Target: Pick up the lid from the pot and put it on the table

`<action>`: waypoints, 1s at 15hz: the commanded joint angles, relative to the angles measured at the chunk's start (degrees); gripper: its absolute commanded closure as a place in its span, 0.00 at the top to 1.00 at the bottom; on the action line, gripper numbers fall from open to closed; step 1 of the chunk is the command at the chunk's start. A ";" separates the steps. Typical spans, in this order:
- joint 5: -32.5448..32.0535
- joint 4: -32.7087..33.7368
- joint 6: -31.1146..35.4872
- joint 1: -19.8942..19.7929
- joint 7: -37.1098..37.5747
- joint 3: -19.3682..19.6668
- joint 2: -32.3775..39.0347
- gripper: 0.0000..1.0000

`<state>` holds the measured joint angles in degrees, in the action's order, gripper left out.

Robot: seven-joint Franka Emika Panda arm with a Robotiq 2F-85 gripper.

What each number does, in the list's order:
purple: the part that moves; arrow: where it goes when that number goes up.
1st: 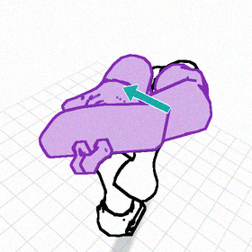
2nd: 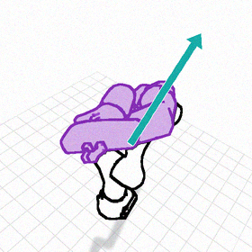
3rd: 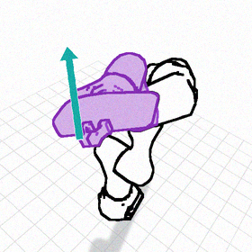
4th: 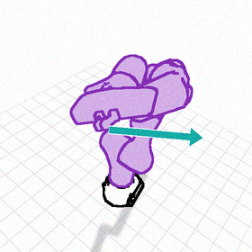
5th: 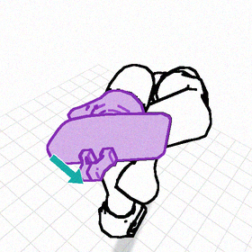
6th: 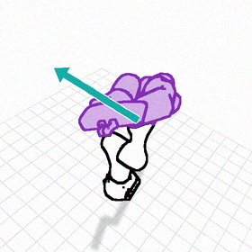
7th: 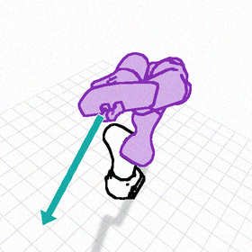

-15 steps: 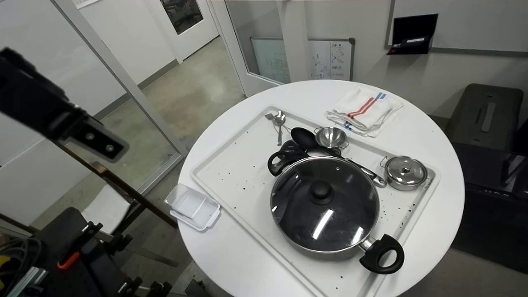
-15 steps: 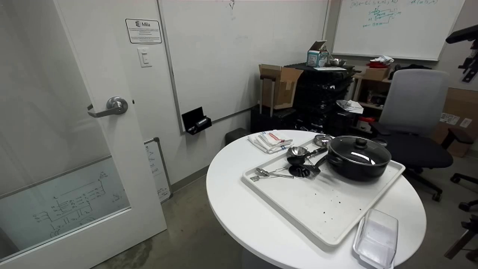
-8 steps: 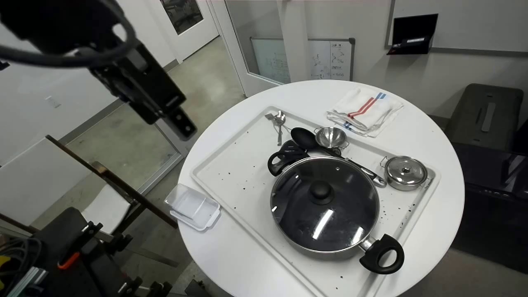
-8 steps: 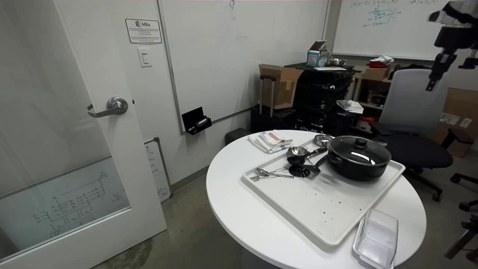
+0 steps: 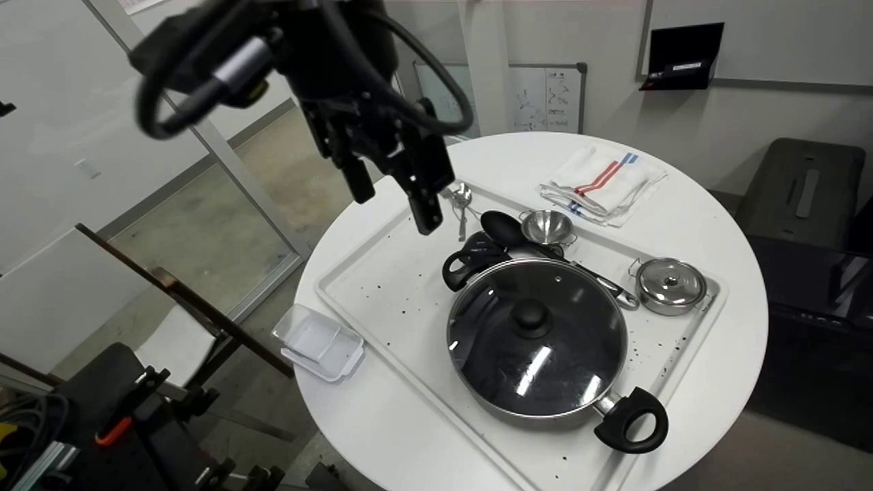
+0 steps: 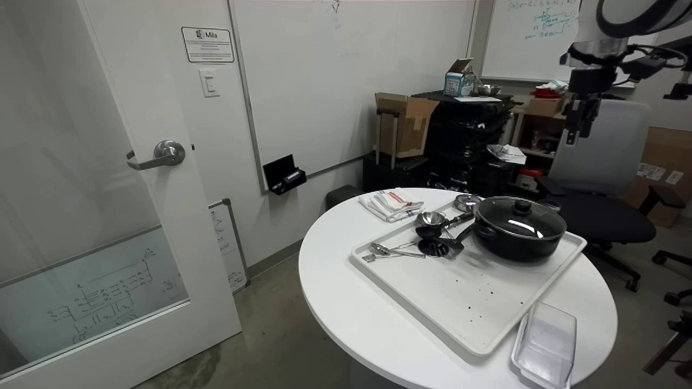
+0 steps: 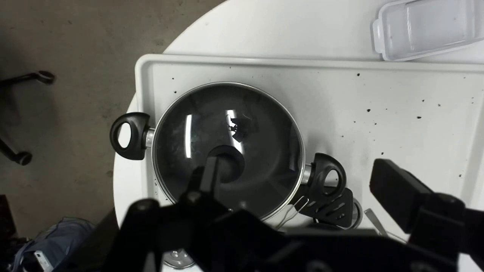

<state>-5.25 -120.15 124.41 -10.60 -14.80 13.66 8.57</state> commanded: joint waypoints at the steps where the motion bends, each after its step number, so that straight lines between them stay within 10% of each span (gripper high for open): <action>1: 3.42 11.73 -5.36 -2.49 -1.34 -1.16 10.14 1.00; 15: 8.98 31.52 -2.43 -10.49 -0.09 -5.39 32.00 1.00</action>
<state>2.11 -93.70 121.66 -19.71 -15.25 9.43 36.00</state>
